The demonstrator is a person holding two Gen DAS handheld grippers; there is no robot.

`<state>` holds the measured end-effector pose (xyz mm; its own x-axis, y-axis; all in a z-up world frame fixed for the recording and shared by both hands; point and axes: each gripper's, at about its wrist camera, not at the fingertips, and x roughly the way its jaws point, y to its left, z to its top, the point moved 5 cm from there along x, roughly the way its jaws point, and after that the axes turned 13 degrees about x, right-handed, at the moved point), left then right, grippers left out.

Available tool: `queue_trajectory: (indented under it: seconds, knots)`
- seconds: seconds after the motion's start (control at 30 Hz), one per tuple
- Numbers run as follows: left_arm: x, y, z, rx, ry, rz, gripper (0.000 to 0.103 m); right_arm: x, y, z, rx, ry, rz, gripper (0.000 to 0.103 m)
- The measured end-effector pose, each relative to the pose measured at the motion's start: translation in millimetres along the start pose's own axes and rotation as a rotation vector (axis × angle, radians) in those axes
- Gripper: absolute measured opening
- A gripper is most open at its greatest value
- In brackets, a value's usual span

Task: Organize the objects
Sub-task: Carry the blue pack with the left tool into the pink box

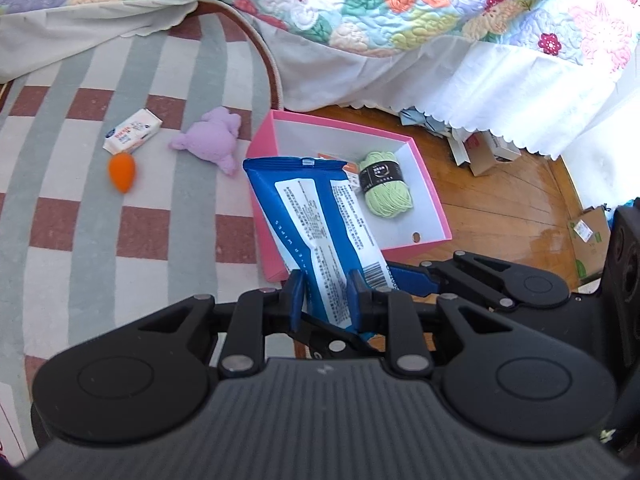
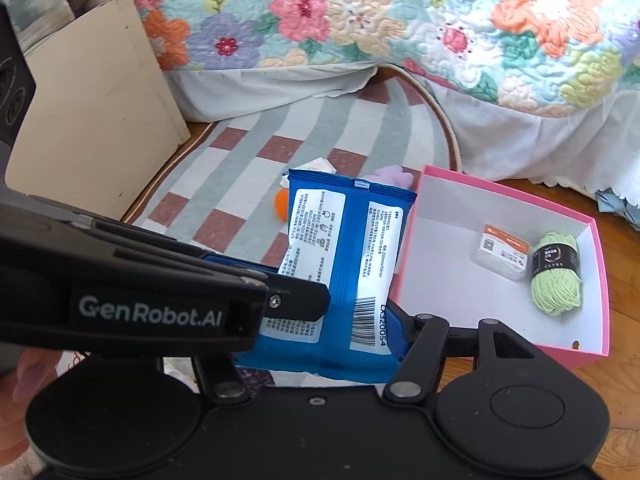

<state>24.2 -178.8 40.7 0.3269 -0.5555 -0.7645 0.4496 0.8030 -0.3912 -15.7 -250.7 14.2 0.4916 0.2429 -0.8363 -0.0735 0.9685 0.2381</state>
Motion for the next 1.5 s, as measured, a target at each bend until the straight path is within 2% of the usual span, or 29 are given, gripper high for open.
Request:
queue_trajectory:
  seconds: [0.3,0.47,0.6,0.77,1.0,1.17,1.5]
  knots:
    - [19,-9,16,0.001,0.03,-0.044,0.021,-1,-20,7,0.025,-0.008,-0.031,0.068]
    - [29,-16,35,0.011,0.033,-0.101,0.021,-9,-35,16,0.042,-0.037,-0.051,0.068]
    - [42,-24,50,0.048,0.046,-0.097,0.022,-7,-49,27,0.059,-0.054,-0.053,0.068]
    - [79,-23,67,0.06,0.083,-0.101,0.022,12,-74,38,0.099,-0.058,-0.064,0.067]
    - [127,-22,80,0.045,0.126,-0.151,0.022,36,-116,43,0.17,-0.036,-0.056,0.067]
    - [155,-26,85,0.065,0.148,-0.122,0.022,55,-135,46,0.182,-0.015,-0.063,0.067]
    - [216,-24,82,0.048,0.231,-0.121,0.022,95,-178,36,0.226,0.052,-0.055,0.067]
